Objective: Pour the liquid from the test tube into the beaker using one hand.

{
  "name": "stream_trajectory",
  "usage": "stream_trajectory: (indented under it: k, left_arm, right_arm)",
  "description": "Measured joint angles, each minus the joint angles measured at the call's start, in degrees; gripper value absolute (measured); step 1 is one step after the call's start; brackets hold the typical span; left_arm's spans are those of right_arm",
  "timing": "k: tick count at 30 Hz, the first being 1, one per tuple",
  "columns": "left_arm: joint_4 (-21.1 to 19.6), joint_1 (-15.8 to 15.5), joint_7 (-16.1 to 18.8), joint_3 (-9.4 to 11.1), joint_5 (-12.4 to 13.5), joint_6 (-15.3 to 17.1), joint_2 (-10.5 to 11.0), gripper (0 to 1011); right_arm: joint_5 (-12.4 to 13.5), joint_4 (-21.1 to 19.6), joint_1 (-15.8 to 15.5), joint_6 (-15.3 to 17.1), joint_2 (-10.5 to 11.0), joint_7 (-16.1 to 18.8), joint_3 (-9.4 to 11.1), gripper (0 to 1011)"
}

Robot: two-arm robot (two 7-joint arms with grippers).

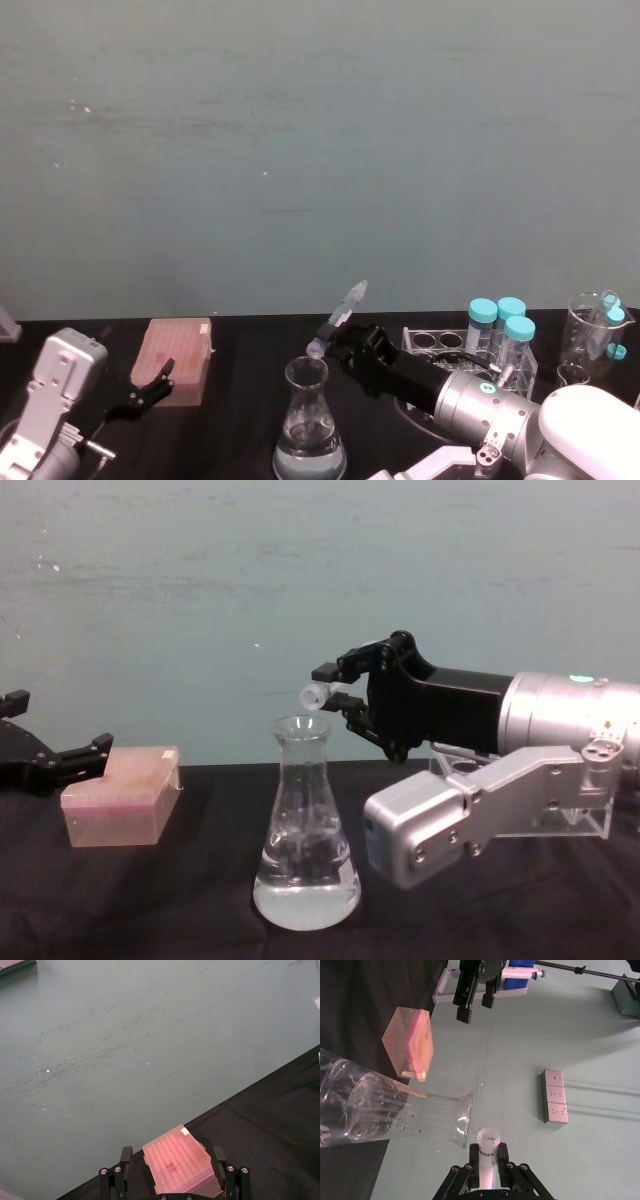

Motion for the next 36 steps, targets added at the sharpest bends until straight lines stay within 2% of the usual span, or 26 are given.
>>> stream_trajectory:
  k: [5, 8, 9, 10, 13, 15, 16, 17, 18, 19, 23, 24, 28, 29, 31, 36]
  left_arm:
    - [0.0, 0.0, 0.0, 0.0, 0.0, 0.0, 0.0, 1000]
    - [0.0, 0.0, 0.0, 0.0, 0.0, 0.0, 0.0, 1000]
    - [0.0, 0.0, 0.0, 0.0, 0.0, 0.0, 0.0, 1000]
    - [0.0, 0.0, 0.0, 0.0, 0.0, 0.0, 0.0, 1000]
    - [0.0, 0.0, 0.0, 0.0, 0.0, 0.0, 0.0, 1000]
    - [0.0, 0.0, 0.0, 0.0, 0.0, 0.0, 0.0, 1000]
    - [0.0, 0.0, 0.0, 0.0, 0.0, 0.0, 0.0, 1000]
    - [0.0, 0.0, 0.0, 0.0, 0.0, 0.0, 0.0, 1000]
    - [0.0, 0.0, 0.0, 0.0, 0.0, 0.0, 0.0, 1000]
    - [0.0, 0.0, 0.0, 0.0, 0.0, 0.0, 0.0, 1000]
    - [0.0, 0.0, 0.0, 0.0, 0.0, 0.0, 0.0, 1000]
    - [0.0, 0.0, 0.0, 0.0, 0.0, 0.0, 0.0, 1000]
    - [0.0, 0.0, 0.0, 0.0, 0.0, 0.0, 0.0, 1000]
    - [0.0, 0.0, 0.0, 0.0, 0.0, 0.0, 0.0, 1000]
    - [0.0, 0.0, 0.0, 0.0, 0.0, 0.0, 0.0, 1000]
    - [0.0, 0.0, 0.0, 0.0, 0.0, 0.0, 0.0, 1000]
  right_arm:
    - [0.83, -0.35, -0.05, -0.56, 0.21, 0.08, 0.02, 213]
    - [2.73, -1.05, -0.39, -1.55, 0.41, 1.14, 0.61, 213]
    - [4.08, -1.42, -0.63, -2.02, 0.47, 1.87, 1.08, 213]
    - [4.08, -1.42, -0.63, -2.02, 0.47, 1.87, 1.08, 213]
    - [7.3, -2.21, -1.36, -2.78, 0.48, 3.41, 2.62, 213]
    - [11.85, -3.19, -2.36, -3.22, 0.26, 5.59, 4.92, 213]
    - [11.85, -3.19, -2.36, -3.22, 0.26, 5.59, 4.92, 213]
    - [14.9, -3.87, -3.03, -3.26, 0.07, 7.06, 6.33, 213]
    - [16.13, -4.17, -3.33, -3.25, -0.01, 7.68, 6.91, 213]
    - [19.17, -4.99, -4.07, -3.07, -0.21, 9.1, 8.31, 213]
    - [26.44, -6.87, -5.93, -2.0, -0.74, 12.68, 11.5, 213]
    - [32.89, -8.3, -7.45, -0.71, -1.24, 16.04, 13.99, 213]
    - [40.98, -9.72, -9.3, 1.62, -2.02, 20.06, 17.14, 213]
    - [44.41, -10.23, -10.23, 3.02, -2.49, 21.61, 18.69, 213]
    - [48.5, -10.61, -11.32, 5.09, -3.13, 23.33, 20.65, 213]
    - [53.55, -10.66, -13.09, 8.59, -4.22, 25.14, 23.62, 213]
